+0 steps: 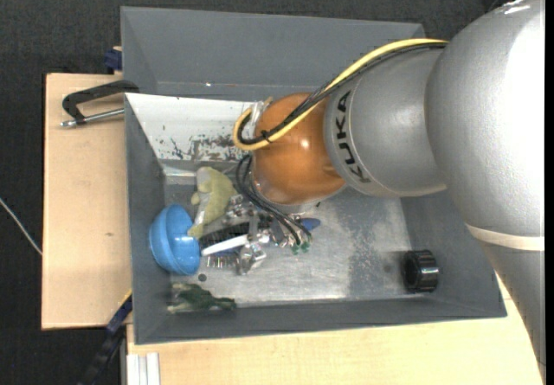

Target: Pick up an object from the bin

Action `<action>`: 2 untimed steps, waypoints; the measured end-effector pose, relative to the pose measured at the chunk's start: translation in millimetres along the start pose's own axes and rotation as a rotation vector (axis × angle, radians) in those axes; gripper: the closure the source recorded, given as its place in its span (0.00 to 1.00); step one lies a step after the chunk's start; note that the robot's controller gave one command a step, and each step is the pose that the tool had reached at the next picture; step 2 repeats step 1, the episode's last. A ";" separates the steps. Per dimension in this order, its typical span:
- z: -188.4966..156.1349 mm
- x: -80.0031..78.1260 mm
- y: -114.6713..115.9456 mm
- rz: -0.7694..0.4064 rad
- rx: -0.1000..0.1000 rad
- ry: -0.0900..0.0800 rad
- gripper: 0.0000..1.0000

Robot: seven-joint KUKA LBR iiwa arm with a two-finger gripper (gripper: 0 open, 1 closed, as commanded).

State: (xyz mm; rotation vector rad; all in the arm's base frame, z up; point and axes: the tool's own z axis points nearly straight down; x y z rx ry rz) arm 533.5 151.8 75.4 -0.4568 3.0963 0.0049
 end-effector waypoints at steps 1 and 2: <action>-139.3 13.3 -8.9 -0.344 0.001 0.002 1.00; -139.3 13.3 -8.9 -0.344 0.001 0.002 1.00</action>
Offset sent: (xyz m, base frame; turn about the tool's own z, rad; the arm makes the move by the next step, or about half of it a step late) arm -0.0136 -0.0140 0.1360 -0.3452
